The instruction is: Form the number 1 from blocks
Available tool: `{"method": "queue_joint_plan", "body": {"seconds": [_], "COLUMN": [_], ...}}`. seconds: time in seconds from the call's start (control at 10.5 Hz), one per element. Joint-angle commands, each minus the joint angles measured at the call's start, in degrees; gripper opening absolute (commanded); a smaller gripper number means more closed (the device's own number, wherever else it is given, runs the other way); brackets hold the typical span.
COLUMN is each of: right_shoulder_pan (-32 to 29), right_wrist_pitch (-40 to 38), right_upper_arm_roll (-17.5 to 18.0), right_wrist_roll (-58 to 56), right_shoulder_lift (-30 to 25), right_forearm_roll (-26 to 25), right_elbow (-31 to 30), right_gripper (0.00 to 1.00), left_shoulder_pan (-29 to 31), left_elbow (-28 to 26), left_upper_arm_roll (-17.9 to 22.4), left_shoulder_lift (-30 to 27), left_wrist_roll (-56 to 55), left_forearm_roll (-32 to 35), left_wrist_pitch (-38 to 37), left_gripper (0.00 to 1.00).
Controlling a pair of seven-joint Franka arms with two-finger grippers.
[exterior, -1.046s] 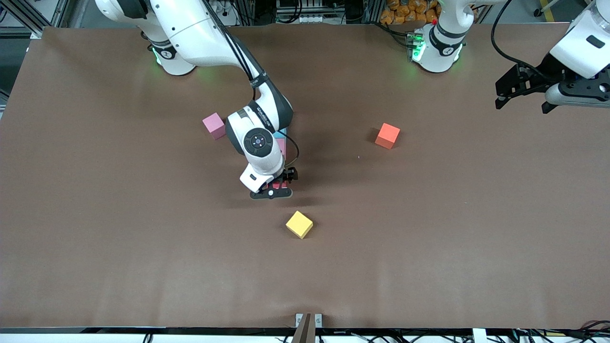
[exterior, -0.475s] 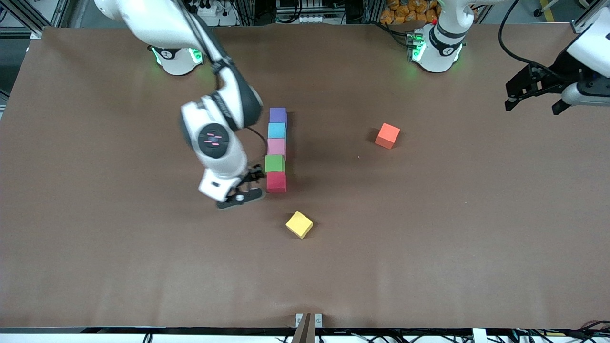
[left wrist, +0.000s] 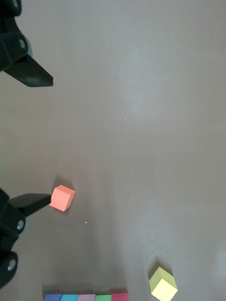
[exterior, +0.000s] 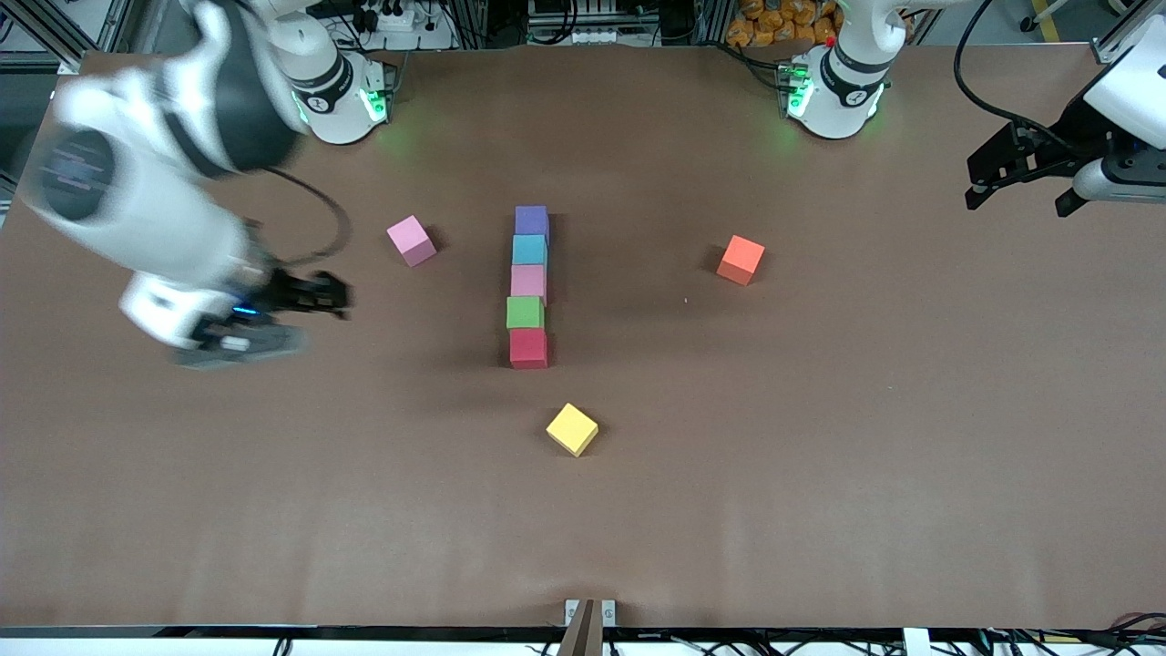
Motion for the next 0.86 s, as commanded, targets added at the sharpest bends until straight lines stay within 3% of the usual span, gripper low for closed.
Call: {"method": "queue_joint_plan", "body": {"seconds": [0.0,0.29,0.48,0.76], "right_shoulder_pan": [-9.5,-15.8,-18.1,-18.7], "right_wrist_pitch": [-3.6,-8.6,-12.2,-13.6], "right_upper_arm_roll": [3.6,3.4,3.1,1.5], "right_wrist_roll": [4.5,2.4,-0.8,-1.1], "right_shoulder_lift": [-5.6,-8.2,-8.1,-8.7], "right_forearm_roll": [-0.4,-0.4,-1.0,-1.1], "right_elbow": [-1.9,-1.2,2.1,2.4], "right_gripper": [1.00,1.00,1.00,1.00], "left_shoulder_pan": [0.1,0.1,0.1,0.1], "left_elbow": [0.8,0.7,0.7,0.7], "left_upper_arm_roll": [0.1,0.1,0.1,0.1], "left_shoulder_lift": [0.1,0.1,0.1,0.1], "left_wrist_roll": [0.9,0.9,0.9,0.8], "left_forearm_roll": [-0.7,-0.8,-0.7,-0.7], "left_wrist_pitch": [-1.2,-1.2,-1.2,-1.2], "left_gripper": [1.00,1.00,1.00,1.00]}}
